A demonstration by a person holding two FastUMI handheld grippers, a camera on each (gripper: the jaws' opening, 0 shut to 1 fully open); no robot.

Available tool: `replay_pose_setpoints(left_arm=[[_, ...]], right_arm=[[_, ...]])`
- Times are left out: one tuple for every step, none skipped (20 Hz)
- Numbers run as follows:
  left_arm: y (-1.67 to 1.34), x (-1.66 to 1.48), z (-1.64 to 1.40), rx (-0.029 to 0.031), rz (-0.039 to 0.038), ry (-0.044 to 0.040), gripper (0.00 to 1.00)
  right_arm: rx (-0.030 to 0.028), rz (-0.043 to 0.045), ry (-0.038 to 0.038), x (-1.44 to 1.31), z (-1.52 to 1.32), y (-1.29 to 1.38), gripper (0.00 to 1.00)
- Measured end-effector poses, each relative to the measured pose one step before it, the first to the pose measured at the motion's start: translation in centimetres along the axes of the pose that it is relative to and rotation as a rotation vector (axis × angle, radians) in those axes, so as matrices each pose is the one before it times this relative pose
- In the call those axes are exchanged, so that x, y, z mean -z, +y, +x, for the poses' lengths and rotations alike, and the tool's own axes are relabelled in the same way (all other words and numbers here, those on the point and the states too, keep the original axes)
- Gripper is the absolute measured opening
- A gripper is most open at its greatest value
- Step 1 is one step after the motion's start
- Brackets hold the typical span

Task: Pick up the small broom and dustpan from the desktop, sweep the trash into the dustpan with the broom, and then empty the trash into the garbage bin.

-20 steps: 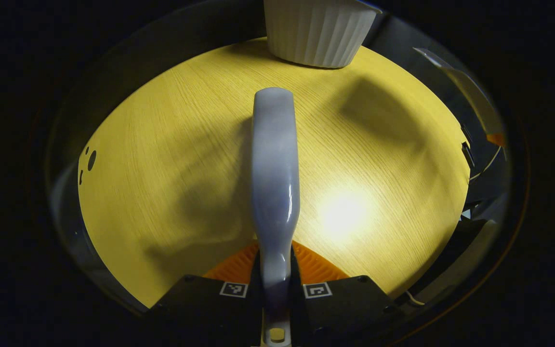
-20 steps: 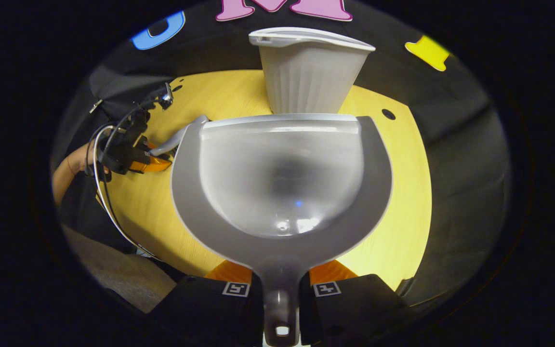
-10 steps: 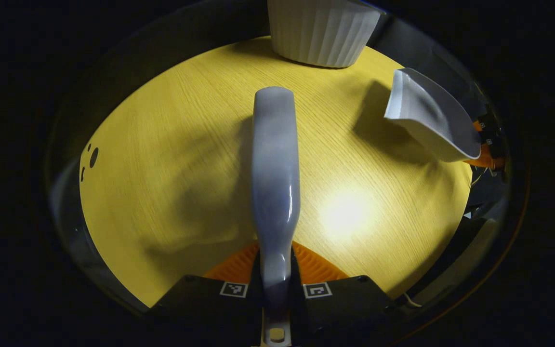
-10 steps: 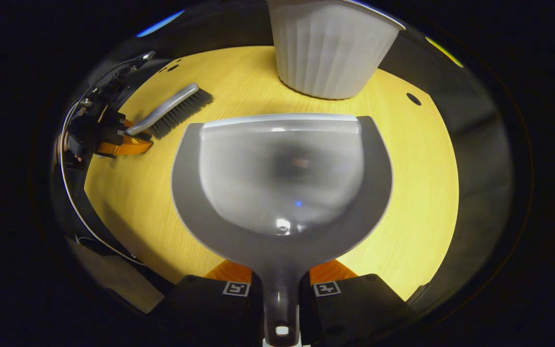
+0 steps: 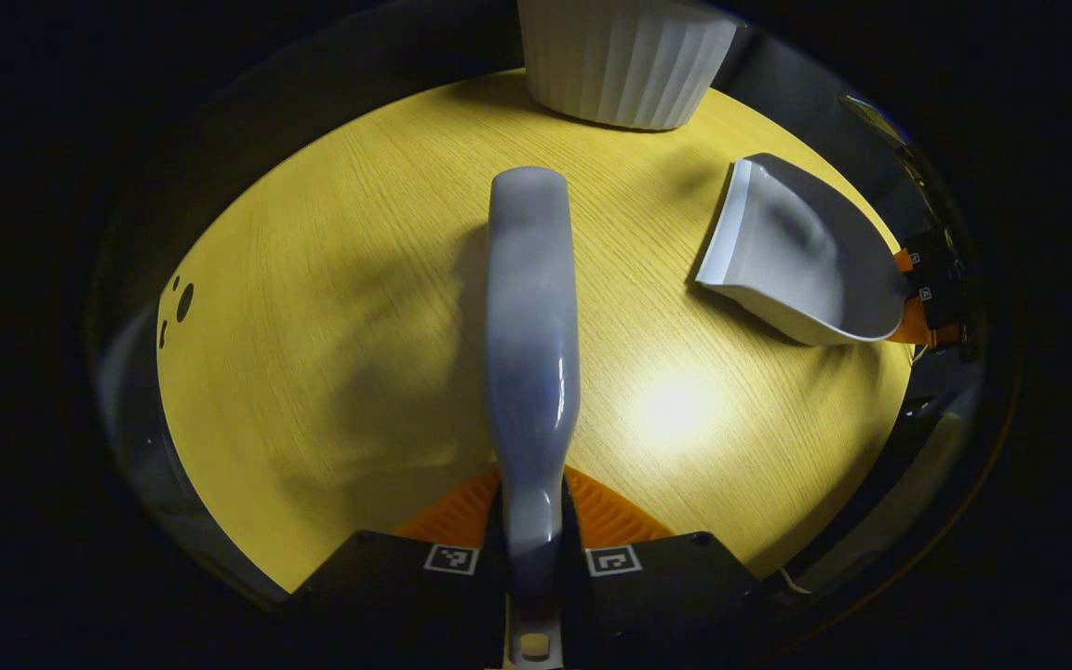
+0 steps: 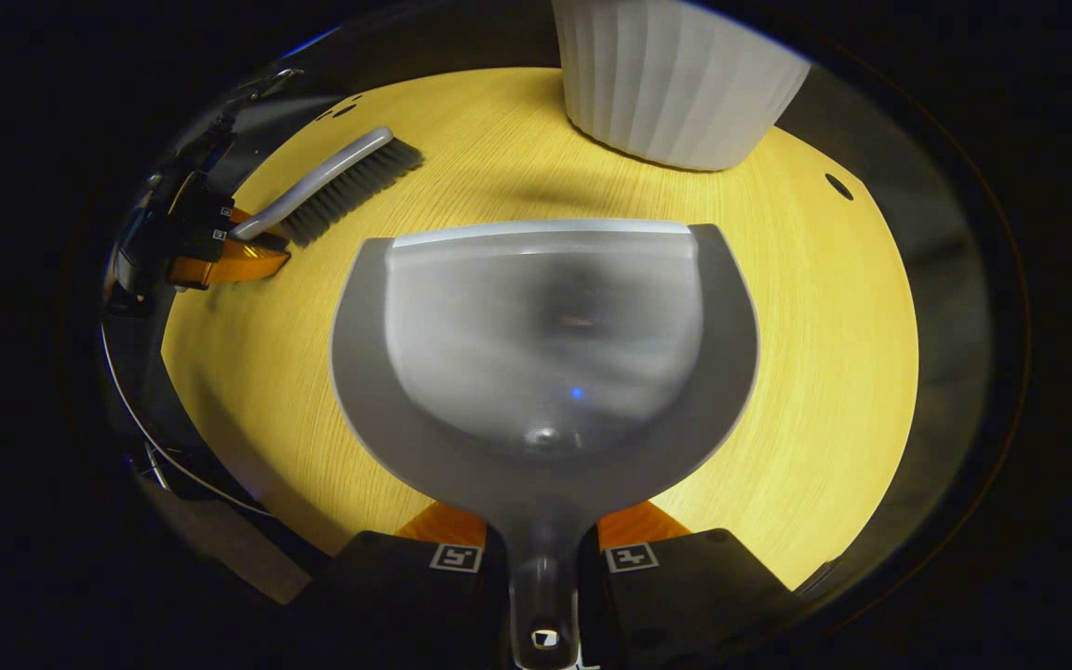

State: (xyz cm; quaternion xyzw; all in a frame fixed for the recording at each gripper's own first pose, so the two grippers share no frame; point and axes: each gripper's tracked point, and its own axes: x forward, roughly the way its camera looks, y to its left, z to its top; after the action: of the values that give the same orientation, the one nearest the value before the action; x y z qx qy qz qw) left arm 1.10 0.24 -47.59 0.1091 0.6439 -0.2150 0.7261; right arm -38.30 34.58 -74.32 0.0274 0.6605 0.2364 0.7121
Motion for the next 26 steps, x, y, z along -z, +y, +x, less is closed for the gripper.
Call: replay_pose_setpoints(left_arm=[[0.009,0.069,-0.017,-0.00078,0.00272,0.00370,0.28],[0.014,-0.002,-0.009,-0.00055,0.00600,0.00505,0.28],[0.055,0.022,0.029,-0.00099,0.00686,0.00297,0.28],[0.102,-0.038,-0.024,-0.00070,0.00541,0.00354,0.29],[0.020,0.049,-0.012,-0.00071,0.00325,0.00346,0.32],[0.025,-0.013,-0.032,-0.00058,0.00112,0.00312,0.29],[-0.043,0.087,0.029,-0.00132,-0.00055,0.00234,0.29],[0.007,-0.067,0.023,-0.00216,0.00078,0.00025,0.29],[0.046,-0.004,-0.101,-0.00166,0.00180,0.00094,0.29],[-0.086,-0.022,0.000,0.00191,-0.00057,-0.00223,0.30],[-0.090,0.006,0.097,-0.00002,0.00124,-0.00314,0.30],[0.160,-0.076,-0.032,-0.00555,0.00141,0.00200,0.31],[0.136,0.230,-0.042,-0.00404,-0.00217,0.00935,0.31],[0.064,-0.026,0.025,-0.00222,0.00251,0.00363,0.33],[0.160,0.050,-0.042,-0.00482,0.00664,0.00713,0.34],[0.329,-0.014,-0.069,-0.01162,0.00467,0.00302,0.39],[0.408,0.056,-0.023,-0.01595,-0.00369,-0.00105,0.42],[0.287,0.048,-0.152,-0.01391,-0.01171,-0.00146,0.54],[0.232,0.020,-0.097,-0.00886,-0.01198,-0.00126,0.59],[0.216,0.274,-0.035,-0.00777,-0.00748,0.00588,0.68],[0.322,0.247,-0.118,-0.01184,-0.00074,0.01151,0.71],[0.284,0.260,-0.161,-0.01493,0.00029,0.01072,0.77],[0.339,0.000,-0.107,-0.01192,-0.00264,-0.00076,0.81],[0.080,-0.125,-0.248,-0.00554,-0.00433,-0.01062,0.89],[0.273,-0.248,-0.318,-0.01295,-0.00057,-0.01851,0.92],[0.206,-0.183,-0.449,-0.01260,0.00264,-0.01893,0.94]], right_arm=[[-0.00072,-0.00100,0.00368,0.033,0.146,0.018,0.33],[0.00147,-0.00035,0.00209,0.178,0.084,-0.023,0.33],[0.00206,-0.00015,-0.00173,-0.001,0.140,0.002,0.33],[0.00138,0.00291,-0.00189,0.098,0.033,0.086,0.34],[-0.00009,0.00411,0.00132,0.087,0.105,0.044,0.34],[-0.00062,0.00059,-0.00098,0.029,-0.165,0.044,0.35],[0.00066,0.00029,0.00802,0.133,0.032,0.003,0.41],[0.00142,0.00508,0.00029,-0.096,0.136,-0.034,0.36],[0.00819,0.01326,0.00780,0.104,-0.010,-0.121,0.37],[-0.00854,0.01275,0.00524,-0.014,-0.041,0.373,0.39],[-0.02826,0.00732,0.00340,0.002,0.052,0.639,0.41],[-0.04444,0.00582,0.00198,-0.059,-0.030,1.097,0.61],[-0.00919,-0.00570,-0.00319,0.319,-0.100,0.761,0.80],[0.02004,-0.02411,0.00258,0.015,-0.286,-0.270,1.00],[0.00998,-0.01573,-0.01132,-0.221,0.296,-0.034,0.99],[0.01015,-0.00405,0.00200,0.279,-0.047,0.036,0.96],[0.00971,-0.00011,-0.00608,-0.005,-0.032,-0.070,0.96],[0.01561,0.00467,0.01305,0.475,-0.073,-0.265,0.96],[0.00700,0.00617,0.00853,0.341,-0.082,-0.172,0.97],[0.00212,0.00978,-0.00498,0.021,-0.182,-0.064,0.98],[0.00222,0.01068,-0.00669,-0.060,-0.228,-0.182,0.99],[-0.00136,0.01114,-0.00983,-0.192,-0.330,-0.131,1.00],[0.00074,0.01619,-0.01176,-0.243,-0.348,-0.209,1.00],[0.00883,0.01685,0.00548,0.000,-0.537,-0.386,1.00],[0.01447,0.02247,0.01710,0.275,-0.604,-0.478,1.00],[-0.00449,0.02537,-0.00291,-0.191,-0.776,-0.121,1.00]])
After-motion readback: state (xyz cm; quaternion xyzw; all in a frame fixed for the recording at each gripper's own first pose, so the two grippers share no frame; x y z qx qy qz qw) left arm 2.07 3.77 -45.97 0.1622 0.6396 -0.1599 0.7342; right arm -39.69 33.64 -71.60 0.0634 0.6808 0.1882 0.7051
